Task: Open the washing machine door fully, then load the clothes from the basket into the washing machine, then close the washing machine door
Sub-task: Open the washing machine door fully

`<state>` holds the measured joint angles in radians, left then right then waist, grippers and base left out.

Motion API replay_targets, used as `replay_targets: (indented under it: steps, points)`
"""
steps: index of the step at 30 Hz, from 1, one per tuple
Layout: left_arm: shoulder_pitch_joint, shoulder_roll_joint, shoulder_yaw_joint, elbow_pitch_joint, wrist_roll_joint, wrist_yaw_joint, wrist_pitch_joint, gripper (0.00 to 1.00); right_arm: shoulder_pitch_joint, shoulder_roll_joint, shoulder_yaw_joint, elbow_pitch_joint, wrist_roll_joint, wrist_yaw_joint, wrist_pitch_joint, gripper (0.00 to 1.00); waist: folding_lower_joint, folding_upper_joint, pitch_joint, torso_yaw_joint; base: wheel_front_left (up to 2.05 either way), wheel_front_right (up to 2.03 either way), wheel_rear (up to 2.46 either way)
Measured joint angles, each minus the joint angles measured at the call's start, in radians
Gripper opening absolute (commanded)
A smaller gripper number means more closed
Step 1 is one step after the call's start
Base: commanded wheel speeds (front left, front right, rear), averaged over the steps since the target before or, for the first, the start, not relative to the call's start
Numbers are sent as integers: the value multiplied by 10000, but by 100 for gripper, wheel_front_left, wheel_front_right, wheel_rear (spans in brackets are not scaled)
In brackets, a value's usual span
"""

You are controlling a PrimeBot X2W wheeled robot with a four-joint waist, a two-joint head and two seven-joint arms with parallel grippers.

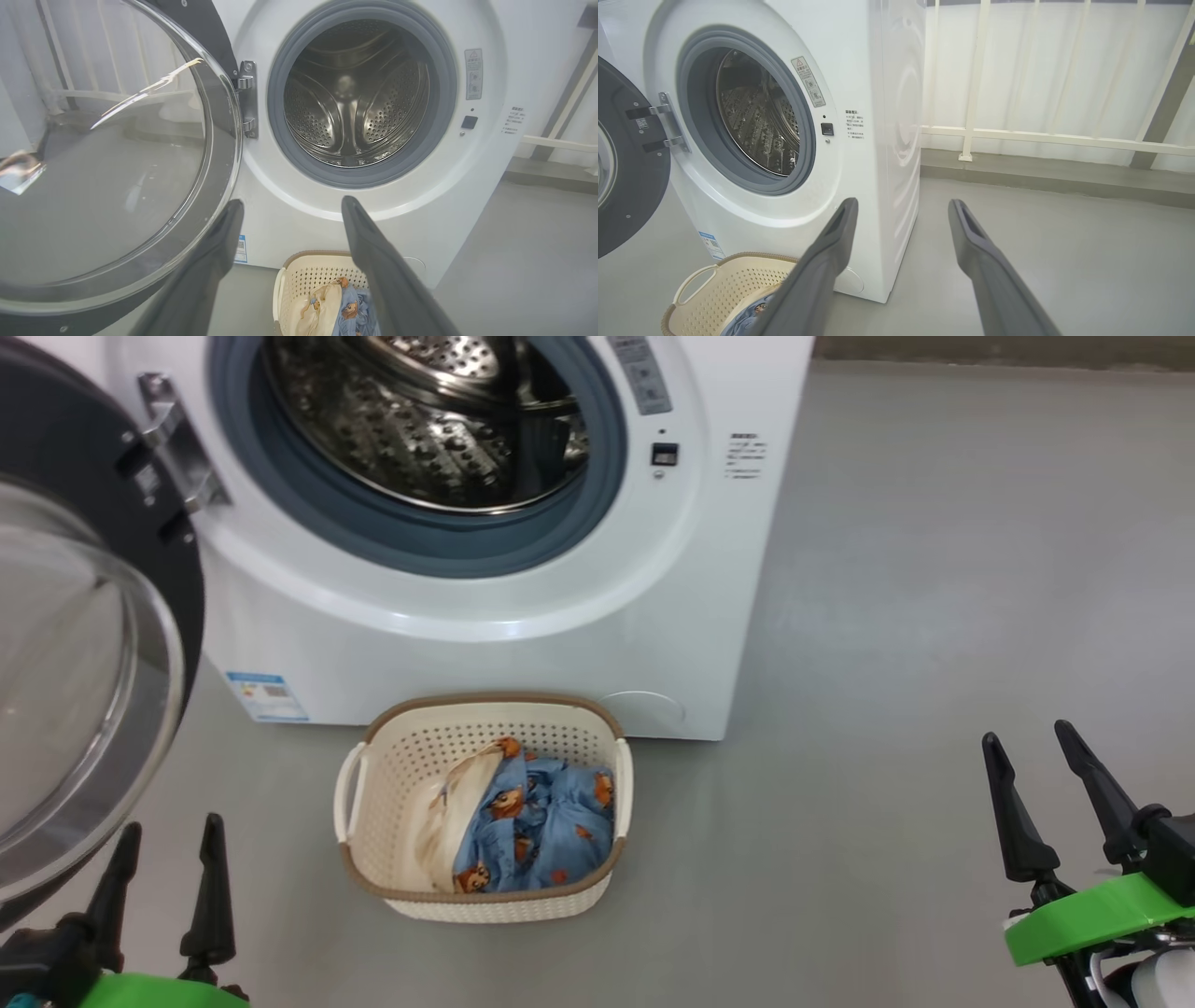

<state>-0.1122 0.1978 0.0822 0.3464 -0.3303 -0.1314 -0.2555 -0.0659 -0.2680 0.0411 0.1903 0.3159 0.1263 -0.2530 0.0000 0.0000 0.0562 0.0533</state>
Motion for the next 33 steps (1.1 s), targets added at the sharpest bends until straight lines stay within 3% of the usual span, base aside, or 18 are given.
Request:
replay_targets:
  steps: [16, 33]
  points:
    - [197, 8, -305, -111, -385, 0, 0, 100, 178, 92, -67, -19, 0, 0, 0, 100, 1, 0, -171, -1263, 0, 0, 0]
    - [360, 42, -309, -111, -468, 0, 2, 100, 177, 115, -96, -27, 13, 0, 0, 100, 0, 0, -315, -1503, 0, 0, 0]
